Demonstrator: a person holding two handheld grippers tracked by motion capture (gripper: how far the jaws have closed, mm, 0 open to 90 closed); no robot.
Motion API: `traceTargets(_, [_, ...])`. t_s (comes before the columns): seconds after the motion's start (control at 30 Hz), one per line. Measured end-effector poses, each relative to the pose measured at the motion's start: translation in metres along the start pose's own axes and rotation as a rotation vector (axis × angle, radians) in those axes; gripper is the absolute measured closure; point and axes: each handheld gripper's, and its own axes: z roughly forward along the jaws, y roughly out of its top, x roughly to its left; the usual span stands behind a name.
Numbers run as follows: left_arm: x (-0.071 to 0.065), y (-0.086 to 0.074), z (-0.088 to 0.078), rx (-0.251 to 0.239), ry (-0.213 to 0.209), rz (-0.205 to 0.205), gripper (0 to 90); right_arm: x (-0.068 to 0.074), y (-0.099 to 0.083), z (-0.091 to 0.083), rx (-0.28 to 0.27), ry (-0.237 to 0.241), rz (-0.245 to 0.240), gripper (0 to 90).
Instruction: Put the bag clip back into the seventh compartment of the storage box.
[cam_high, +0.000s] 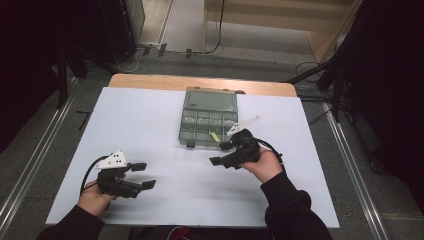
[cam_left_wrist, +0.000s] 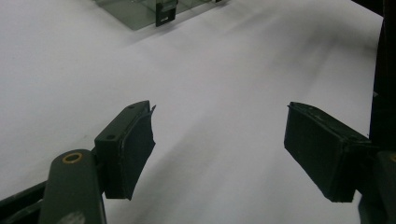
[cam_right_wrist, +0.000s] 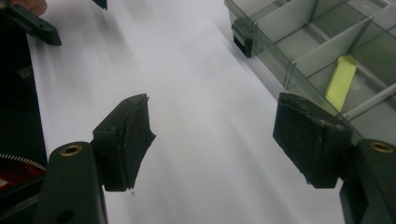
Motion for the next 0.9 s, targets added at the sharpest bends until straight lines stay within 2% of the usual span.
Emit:
traceTargets(0.27, [-0.001, -0.001, -0.001, 0.001, 0.004, 0.007, 23.4, 0.005, -0.016, -0.001, -0.015, 0.004, 0.012, 27.8])
traceTargets(0.47, [0.0, -0.001, -0.001, 0.002, 0.012, 0.002, 23.4, 0.007, -0.026, -0.003, 0.016, 0.017, 0.032, 27.8])
traceTargets(0.67, [0.0, -0.001, -0.001, 0.0, 0.009, 0.003, 23.4, 0.01, -0.037, -0.008, -0.001, 0.002, 0.039, 27.0])
traceTargets(0.9, [-0.001, -0.001, -0.001, -0.001, 0.007, 0.003, 23.4, 0.011, -0.049, -0.01, 0.007, 0.005, 0.051, 26.8])
